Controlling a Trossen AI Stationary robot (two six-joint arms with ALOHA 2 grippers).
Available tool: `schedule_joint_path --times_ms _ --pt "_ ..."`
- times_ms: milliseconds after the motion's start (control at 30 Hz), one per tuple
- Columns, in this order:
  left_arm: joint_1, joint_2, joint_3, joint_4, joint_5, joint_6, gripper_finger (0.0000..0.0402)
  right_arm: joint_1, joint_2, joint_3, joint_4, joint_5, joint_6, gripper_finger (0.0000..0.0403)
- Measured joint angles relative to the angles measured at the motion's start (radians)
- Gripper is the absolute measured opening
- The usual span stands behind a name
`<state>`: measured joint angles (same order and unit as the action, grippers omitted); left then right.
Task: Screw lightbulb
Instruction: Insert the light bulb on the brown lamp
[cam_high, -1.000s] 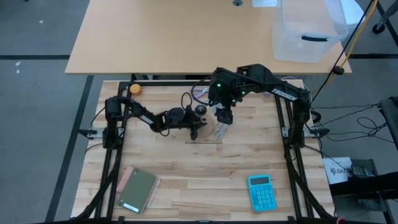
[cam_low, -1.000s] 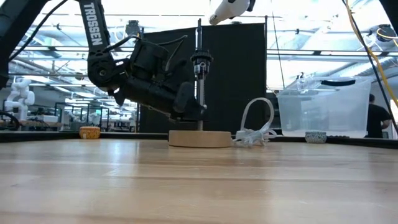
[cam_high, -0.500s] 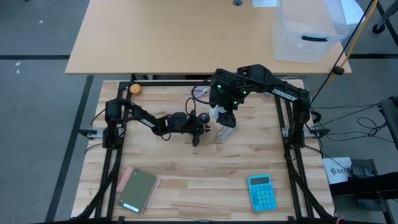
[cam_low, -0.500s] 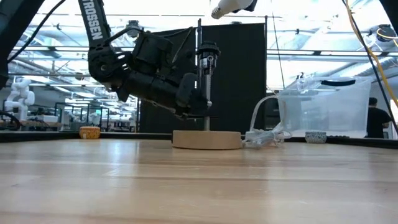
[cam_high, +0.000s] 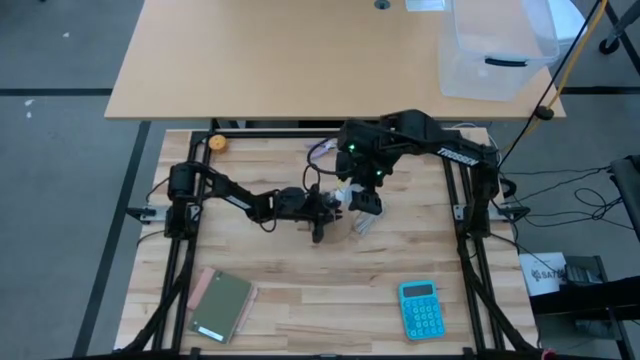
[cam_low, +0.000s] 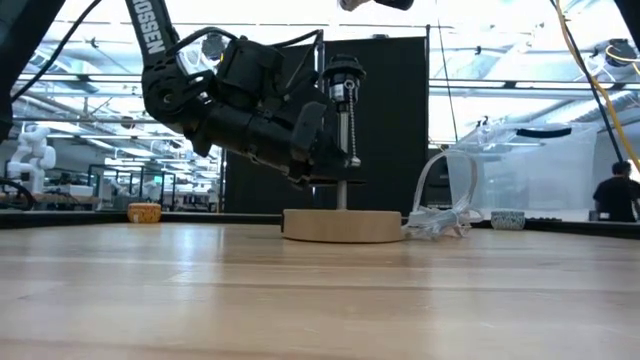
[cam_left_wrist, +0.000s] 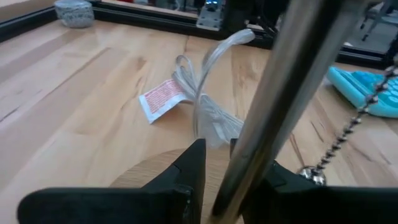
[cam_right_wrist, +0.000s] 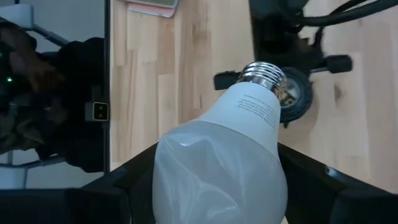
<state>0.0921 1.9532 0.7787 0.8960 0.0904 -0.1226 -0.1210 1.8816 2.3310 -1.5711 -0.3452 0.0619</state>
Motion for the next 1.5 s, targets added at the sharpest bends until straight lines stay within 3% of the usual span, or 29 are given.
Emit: schedule_joint_path --times_ms 333,500,633,767,1033,1267,1500 --pt "0.001 -0.059 -0.004 -0.078 -0.004 0.016 0.0094 0.021 0.0 0.0 0.0 0.001 0.031 0.0249" --pt "-0.004 -0.12 -0.004 -0.197 -0.005 0.064 0.0095 0.02 0.0 0.0 0.0 0.002 0.031 0.0249" --pt "-0.018 -0.169 -0.005 -0.303 -0.062 0.12 0.0095 0.02 0.0 0.0 0.0 0.002 0.031 0.0249" --pt "-0.031 -0.249 -0.005 -0.421 -0.123 0.163 0.0095 0.02 0.0 0.0 0.001 0.003 0.031 0.0249" --pt "-0.029 -0.438 -0.005 -0.704 -0.136 0.186 0.0095 0.016 0.004 0.0 -0.001 0.003 0.03 0.0249" --pt "-0.029 -0.587 -0.005 -0.84 -0.136 0.208 0.0095 0.011 0.042 -0.001 0.0 0.0 0.035 0.0249" --pt "-0.029 -0.748 -0.005 -0.838 -0.136 0.303 0.0095 0.006 0.077 -0.001 0.0 -0.002 0.043 0.0249"
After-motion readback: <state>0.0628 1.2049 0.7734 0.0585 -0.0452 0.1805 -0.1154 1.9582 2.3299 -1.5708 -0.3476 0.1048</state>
